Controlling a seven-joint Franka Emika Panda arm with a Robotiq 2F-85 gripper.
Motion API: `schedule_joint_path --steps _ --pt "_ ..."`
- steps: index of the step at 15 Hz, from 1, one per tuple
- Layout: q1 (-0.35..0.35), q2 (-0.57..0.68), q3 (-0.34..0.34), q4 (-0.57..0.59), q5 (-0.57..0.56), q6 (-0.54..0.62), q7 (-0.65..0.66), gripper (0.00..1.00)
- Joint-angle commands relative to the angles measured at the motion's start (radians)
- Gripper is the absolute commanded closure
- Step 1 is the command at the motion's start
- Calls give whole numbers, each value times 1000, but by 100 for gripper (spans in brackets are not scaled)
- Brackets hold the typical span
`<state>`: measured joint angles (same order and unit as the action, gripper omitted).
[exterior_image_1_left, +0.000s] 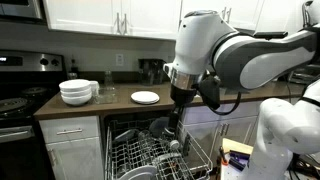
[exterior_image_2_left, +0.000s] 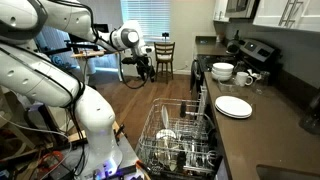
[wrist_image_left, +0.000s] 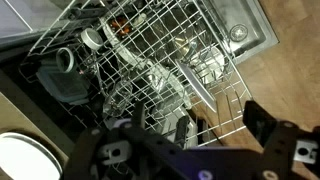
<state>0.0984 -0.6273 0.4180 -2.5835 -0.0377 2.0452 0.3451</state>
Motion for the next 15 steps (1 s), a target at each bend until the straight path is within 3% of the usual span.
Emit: schedule_joint_path --steps 1,7,13,15 --pt "30 8 -26 2 -20 -3 17 0" --pt "30 8 -26 2 -20 -3 17 0" --pt "36 270 -157 93 -18 106 -245 0" --pt "14 388 -161 158 -8 144 -353 0"
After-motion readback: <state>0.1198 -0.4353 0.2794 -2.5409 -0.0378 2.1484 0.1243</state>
